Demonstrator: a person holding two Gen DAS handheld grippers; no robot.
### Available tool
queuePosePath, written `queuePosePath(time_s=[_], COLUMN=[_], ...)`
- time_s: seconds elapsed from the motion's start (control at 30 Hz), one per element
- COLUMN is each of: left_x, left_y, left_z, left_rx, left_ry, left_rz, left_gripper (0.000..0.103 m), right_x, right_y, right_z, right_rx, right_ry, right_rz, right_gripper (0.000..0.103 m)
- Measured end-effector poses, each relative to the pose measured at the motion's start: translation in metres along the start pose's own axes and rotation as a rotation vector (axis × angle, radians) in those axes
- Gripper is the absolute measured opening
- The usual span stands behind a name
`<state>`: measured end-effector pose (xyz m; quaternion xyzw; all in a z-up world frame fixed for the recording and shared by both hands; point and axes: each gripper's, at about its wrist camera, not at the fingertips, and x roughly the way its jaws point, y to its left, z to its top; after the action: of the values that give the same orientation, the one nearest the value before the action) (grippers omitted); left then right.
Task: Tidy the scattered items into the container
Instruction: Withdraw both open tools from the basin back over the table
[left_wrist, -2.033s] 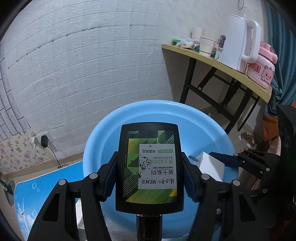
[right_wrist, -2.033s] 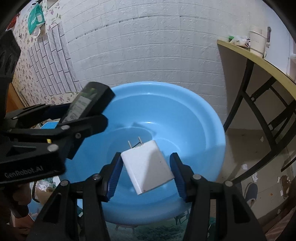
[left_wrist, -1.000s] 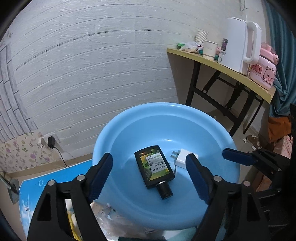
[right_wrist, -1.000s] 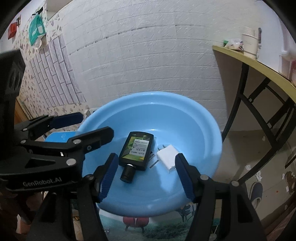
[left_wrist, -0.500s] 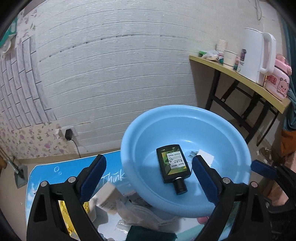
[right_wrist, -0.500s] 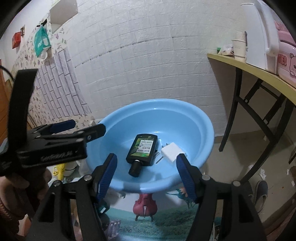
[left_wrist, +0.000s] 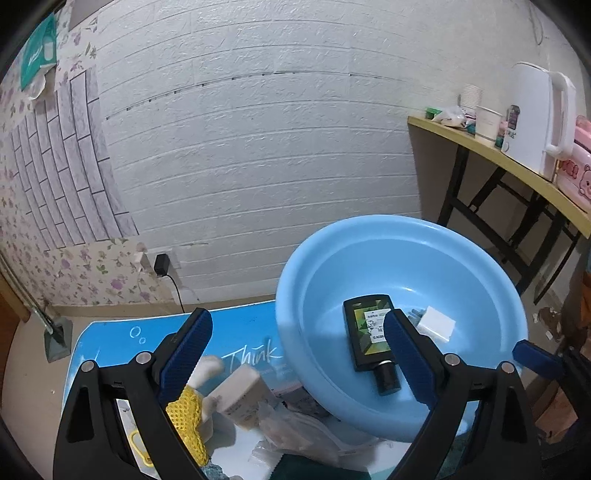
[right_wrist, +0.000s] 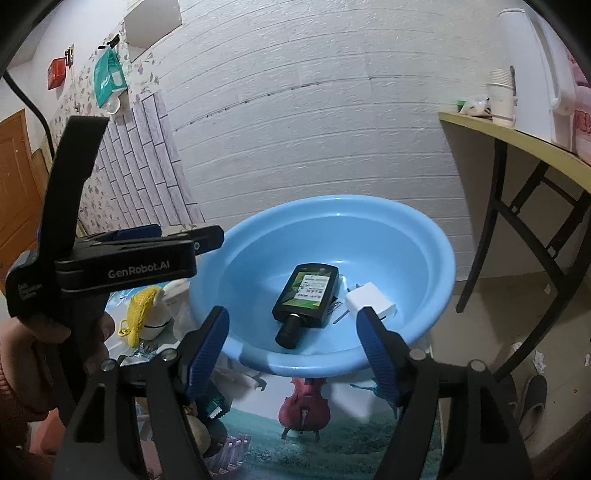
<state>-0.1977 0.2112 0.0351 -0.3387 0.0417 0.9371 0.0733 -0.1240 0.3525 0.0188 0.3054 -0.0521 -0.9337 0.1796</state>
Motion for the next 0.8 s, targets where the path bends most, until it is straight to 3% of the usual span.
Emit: queuePosePath(time_s=[0.8], left_x=[0.001], left_y=[0.012], left_z=[-0.004], left_rx=[-0.014], left_ry=[0.008], left_rz=[0.014], left_gripper=[0.094], right_x=[0.007], right_y=[-0.004], right_z=[-0.001], right_rx=[0.0], right_ry=[-0.021], right_rz=[-0.008], right_gripper=[0.072])
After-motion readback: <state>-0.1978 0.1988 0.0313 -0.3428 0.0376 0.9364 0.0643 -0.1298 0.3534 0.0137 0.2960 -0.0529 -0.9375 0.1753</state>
